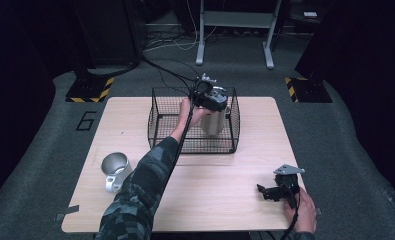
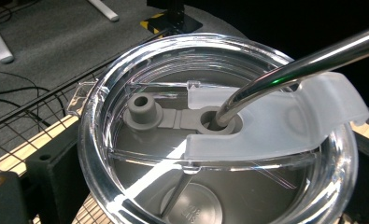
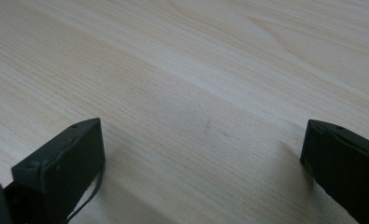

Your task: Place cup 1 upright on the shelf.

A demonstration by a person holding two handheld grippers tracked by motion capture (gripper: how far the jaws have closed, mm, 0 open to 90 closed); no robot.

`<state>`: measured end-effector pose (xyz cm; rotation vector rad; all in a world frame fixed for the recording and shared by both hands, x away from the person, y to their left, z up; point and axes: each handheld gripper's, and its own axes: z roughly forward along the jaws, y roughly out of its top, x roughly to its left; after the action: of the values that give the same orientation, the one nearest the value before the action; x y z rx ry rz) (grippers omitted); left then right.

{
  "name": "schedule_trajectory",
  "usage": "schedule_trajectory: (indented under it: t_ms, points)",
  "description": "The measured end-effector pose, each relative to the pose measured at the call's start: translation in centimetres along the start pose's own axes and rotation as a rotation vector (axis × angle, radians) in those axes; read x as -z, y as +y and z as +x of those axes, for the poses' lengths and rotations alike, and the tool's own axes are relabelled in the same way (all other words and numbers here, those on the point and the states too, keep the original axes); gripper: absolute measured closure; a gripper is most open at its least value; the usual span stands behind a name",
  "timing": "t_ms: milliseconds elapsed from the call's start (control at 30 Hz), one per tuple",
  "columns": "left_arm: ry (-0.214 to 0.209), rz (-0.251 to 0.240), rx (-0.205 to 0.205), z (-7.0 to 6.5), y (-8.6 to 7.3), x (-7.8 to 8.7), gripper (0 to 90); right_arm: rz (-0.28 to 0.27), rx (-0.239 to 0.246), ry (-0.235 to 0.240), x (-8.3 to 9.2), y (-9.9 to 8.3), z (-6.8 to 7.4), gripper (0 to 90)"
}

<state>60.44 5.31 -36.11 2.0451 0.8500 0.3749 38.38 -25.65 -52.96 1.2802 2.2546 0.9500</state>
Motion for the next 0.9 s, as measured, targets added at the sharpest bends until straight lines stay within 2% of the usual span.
schedule_trajectory:
  t_ms: [900]
  points:
    - [-0.007,0.055,0.029,0.0,-1.1,-3.0,3.8,-0.001,0.0,-0.001,0.0,0.0,0.0,0.0]
